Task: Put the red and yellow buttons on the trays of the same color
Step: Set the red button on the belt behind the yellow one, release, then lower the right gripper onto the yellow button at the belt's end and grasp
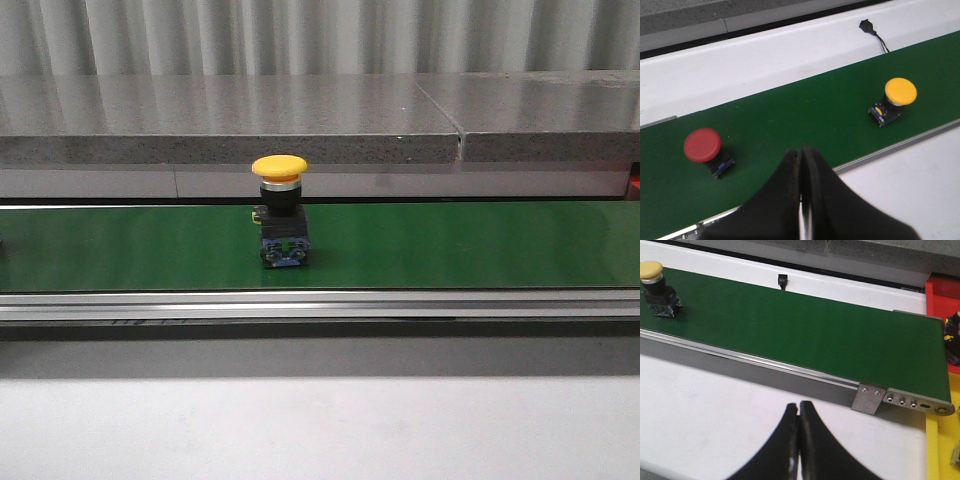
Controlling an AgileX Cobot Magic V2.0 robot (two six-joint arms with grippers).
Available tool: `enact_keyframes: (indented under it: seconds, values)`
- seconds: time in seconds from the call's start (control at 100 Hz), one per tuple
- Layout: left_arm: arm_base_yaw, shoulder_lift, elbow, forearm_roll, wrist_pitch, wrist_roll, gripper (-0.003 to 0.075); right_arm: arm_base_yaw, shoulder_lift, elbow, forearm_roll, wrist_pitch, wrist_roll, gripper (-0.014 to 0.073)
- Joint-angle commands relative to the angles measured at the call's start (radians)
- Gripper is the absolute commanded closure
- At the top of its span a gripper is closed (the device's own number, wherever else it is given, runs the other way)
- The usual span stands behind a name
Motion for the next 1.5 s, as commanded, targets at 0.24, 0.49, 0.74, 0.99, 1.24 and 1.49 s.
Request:
enact_keyframes:
  seconds: [0.24,0.49,0.74,0.99,1.24,1.49]
  values:
    - [-0.008,-0.341,0.241,-0.049,-0.104,-0.002,0.0741,0.000,0.020,-0.026,0.024,-0.098,-0.005,0.0660]
    - [-0.008,-0.506,0.317,-0.056,-0.092,-0.002,0.0741,0.000,0.170,-0.090,0.024,-0.114,-0.007,0.0660]
    - [-0.008,-0.548,0.323,-0.056,-0.086,-0.002,0.0741,0.000,0.430,-0.259,0.024,-0.106,-0.010,0.0654]
    - [-0.008,-0.548,0.323,-0.056,-0.088,-0.002,0.0741,0.048,0.700,-0.484,0.109,-0.020,-0.061,0.0318]
    - [-0.008,-0.548,0.323,-0.056,-0.088,-0.002,0.0741,0.136,0.940,-0.664,0.116,0.085,-0.061,0.0006]
    - [-0.008,-0.548,0.323,-0.056,-0.088,-0.002,0.0741,0.178,1.115,-0.779,0.124,0.138,-0.061,0.0013]
